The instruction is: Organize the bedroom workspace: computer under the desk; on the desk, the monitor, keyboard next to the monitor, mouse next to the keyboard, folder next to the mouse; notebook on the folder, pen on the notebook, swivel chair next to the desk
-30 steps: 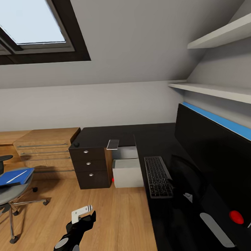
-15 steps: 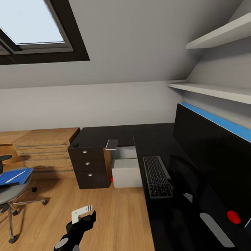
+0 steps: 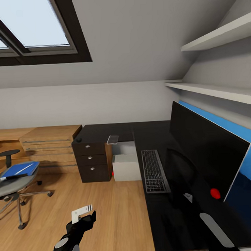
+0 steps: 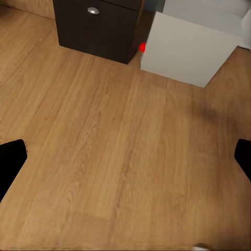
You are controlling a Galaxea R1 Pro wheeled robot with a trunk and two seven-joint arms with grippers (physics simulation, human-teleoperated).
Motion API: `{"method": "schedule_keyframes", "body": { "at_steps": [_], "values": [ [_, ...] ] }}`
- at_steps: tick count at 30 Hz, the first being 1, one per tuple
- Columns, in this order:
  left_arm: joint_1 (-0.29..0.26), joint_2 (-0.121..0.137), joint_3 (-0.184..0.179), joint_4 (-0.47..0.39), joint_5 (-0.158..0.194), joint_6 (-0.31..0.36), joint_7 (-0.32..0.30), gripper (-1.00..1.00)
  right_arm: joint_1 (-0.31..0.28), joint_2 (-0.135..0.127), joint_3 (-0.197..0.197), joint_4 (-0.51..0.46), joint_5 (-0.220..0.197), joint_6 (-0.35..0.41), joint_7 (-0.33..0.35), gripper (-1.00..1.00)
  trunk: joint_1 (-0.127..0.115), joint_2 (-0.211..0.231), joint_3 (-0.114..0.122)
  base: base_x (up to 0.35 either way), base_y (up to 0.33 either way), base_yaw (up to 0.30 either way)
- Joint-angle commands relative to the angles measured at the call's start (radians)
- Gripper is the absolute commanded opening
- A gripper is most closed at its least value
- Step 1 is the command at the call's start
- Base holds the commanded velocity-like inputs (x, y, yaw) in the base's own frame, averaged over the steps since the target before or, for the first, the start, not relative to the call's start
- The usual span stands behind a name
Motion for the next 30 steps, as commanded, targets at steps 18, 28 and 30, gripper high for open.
{"method": "schedule_keyframes", "body": {
  "at_steps": [18,28,30],
  "values": [
    [-0.001,0.0,-0.002,-0.001,0.011,0.002,0.009,1.0,0.0,0.0,0.011,-0.002,0.003,-0.002,0.004,1.0,-0.001,-0.001,-0.001,-0.317,0.0,0.0],
    [-0.001,0.005,0.001,0.007,0.009,0.001,0.011,1.0,-0.001,0.004,0.162,-0.049,0.206,-0.013,-0.045,1.0,-0.001,-0.001,-0.001,-0.032,0.0,0.0],
    [-0.001,0.017,0.001,0.029,0.009,0.0,0.011,1.0,-0.001,0.009,0.203,-0.091,0.282,-0.03,-0.084,1.0,-0.001,-0.001,-0.001,-0.003,0.003,0.0]
  ]
}}
